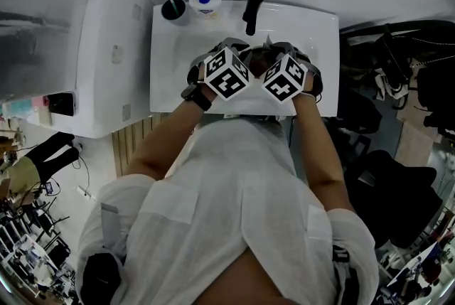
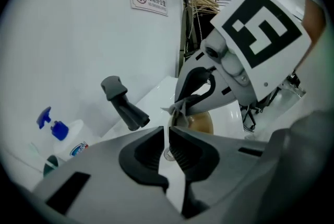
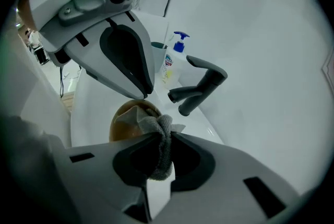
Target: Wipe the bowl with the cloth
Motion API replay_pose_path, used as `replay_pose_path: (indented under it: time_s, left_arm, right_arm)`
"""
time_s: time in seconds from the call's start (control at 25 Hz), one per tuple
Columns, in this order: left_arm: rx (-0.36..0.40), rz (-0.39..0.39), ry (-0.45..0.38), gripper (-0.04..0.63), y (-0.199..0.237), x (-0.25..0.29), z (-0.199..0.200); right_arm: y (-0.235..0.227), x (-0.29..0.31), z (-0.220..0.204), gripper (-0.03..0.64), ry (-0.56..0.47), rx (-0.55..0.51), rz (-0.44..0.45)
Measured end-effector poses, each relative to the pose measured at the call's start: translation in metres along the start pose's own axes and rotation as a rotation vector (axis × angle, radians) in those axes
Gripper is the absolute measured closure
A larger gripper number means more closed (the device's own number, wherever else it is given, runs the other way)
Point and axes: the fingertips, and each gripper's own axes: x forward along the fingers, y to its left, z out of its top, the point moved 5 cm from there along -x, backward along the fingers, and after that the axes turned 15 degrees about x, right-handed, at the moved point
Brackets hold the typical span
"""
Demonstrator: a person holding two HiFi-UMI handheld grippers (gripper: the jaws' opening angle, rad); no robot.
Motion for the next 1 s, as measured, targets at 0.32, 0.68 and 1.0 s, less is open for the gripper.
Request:
replay_pose_path:
  time_s: [0.32,0.68,1.0]
  left_arm:
    - [0.137,-0.004,0.046,0.558,-0.003,0.002,0.007]
    - [0.155,-0.040,0.047,0.524,-0.002,0.005,0.013]
    - [0.161,-0.064,0.078,0.578,0.001,0.013,0.007]
  right_arm:
    - [0.006,0.001,0.004,0.555,0.021,-0.111,-0.017]
    - [0.009,0.002,0.012,0.555,0.022,-0.169,-0.015]
    - [0.012,0.003,0.019,0.555,0.011,-0.202,0.006]
